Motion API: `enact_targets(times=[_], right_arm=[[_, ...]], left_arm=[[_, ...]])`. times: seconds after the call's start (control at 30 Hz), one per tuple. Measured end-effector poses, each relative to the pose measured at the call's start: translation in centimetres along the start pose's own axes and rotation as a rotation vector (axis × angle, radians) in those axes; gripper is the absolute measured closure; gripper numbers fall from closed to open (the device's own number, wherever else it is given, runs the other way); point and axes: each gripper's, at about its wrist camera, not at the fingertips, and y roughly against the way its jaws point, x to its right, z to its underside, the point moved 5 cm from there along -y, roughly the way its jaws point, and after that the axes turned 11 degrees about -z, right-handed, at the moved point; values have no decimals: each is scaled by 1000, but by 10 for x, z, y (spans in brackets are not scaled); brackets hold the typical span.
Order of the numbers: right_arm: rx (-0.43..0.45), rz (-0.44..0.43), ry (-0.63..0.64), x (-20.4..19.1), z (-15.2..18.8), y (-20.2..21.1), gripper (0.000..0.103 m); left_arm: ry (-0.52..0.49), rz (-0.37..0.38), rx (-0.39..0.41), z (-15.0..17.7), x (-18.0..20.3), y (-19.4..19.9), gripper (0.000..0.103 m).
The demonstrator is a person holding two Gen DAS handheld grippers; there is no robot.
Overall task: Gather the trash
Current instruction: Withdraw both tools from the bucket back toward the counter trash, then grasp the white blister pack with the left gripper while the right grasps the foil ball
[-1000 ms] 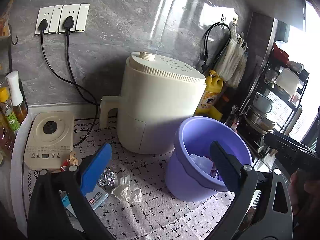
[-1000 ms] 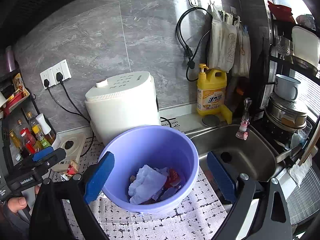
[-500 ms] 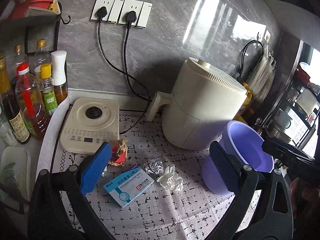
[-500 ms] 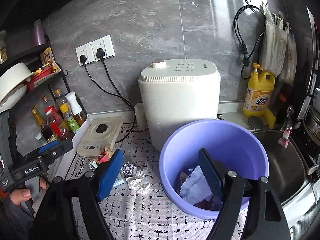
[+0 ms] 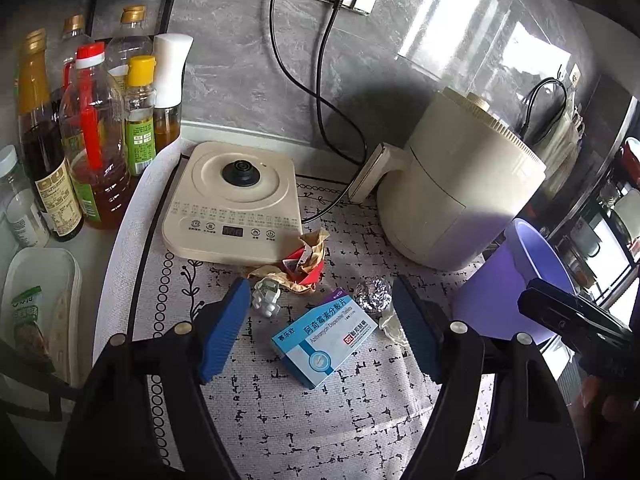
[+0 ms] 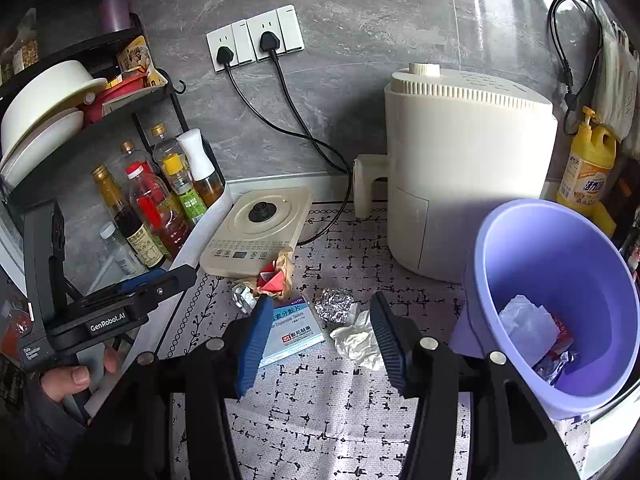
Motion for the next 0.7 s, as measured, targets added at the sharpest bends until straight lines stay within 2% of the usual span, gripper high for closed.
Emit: enact_targets(times=[0.17,0.3,0.7], right_arm=[[-16,-7,-37,1,23,-29,60],[-74,-20,-79,2,40,-53,66],[-129,32,-41,11,33,-90,66]], left_arm=[[0,5,-68,12,-9,-29,44],[-23,-3,-92,16,-13,-48,49],[0,11,-140,21,-20,-100,56]])
